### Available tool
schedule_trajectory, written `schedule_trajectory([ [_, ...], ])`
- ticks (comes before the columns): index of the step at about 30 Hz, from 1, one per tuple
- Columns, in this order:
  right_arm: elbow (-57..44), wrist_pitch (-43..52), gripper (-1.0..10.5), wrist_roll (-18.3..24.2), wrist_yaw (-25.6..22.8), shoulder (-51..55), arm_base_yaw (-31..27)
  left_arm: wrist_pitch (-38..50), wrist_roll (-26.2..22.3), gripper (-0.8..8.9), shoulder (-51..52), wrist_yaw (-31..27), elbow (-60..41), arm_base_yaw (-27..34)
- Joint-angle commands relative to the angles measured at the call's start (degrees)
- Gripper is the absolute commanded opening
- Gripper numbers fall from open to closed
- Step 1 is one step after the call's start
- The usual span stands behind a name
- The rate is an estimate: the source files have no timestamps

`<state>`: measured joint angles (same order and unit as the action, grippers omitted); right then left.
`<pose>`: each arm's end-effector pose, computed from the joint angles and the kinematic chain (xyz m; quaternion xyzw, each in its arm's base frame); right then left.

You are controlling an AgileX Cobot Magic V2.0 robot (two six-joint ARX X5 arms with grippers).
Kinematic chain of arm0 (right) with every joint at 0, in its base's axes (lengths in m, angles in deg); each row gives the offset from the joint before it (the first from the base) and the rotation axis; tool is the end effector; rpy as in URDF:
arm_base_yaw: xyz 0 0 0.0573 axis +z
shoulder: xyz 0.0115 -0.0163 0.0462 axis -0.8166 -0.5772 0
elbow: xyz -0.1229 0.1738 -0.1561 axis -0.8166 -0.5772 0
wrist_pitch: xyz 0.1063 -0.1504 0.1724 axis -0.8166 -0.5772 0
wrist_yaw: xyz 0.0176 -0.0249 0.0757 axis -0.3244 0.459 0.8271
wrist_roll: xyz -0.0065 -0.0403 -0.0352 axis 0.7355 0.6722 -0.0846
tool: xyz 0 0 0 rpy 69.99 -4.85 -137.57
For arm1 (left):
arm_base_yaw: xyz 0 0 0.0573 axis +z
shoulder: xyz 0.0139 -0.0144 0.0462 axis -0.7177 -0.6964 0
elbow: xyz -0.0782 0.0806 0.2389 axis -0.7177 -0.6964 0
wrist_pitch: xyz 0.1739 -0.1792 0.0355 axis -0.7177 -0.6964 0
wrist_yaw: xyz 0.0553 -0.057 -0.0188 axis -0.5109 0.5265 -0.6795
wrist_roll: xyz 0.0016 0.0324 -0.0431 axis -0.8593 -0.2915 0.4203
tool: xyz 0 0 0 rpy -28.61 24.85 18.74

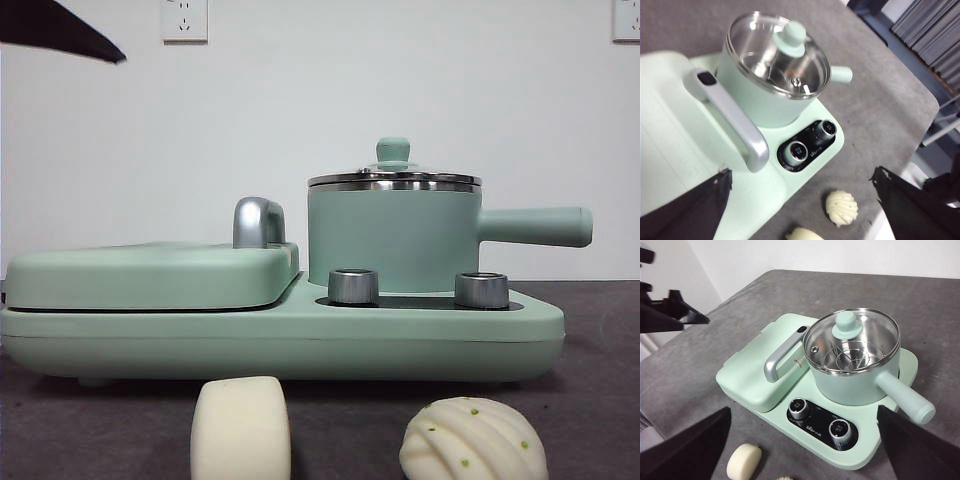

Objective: Put the buns in a small steamer

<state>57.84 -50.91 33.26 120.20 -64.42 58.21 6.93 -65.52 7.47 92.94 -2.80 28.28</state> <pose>0.0716 0.0224 0.3425 0.0839 0.2010 0.3486 0.9116 0.1826 -0.0766 0.3287 -0.0877 0.3184 -0.4307 0.8399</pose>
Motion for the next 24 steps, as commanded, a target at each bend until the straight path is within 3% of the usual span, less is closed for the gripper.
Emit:
schedule_trajectory([
  [1,0.83,0.33,4.7,-1.14,0.15,-0.20,0.17,-1.57,0.81,4.63,-4.61,0.46,4.79,-0.57],
  [11,0.83,0.31,4.7,-1.20,0.17,-0.20,0.17,-17.05,-1.62,4.65,-25.03,0.02,25.90,-2.19],
  [19,0.83,0.28,4.7,-1.18,0.15,-0.20,0.17,-32.59,-8.31,4.64,-41.44,-10.08,46.53,-6.32],
  [24,0.83,0.31,4.7,-1.18,0.13,-0.20,0.17,-40.28,-9.53,4.63,-50.84,-16.31,60.54,-8.94],
])
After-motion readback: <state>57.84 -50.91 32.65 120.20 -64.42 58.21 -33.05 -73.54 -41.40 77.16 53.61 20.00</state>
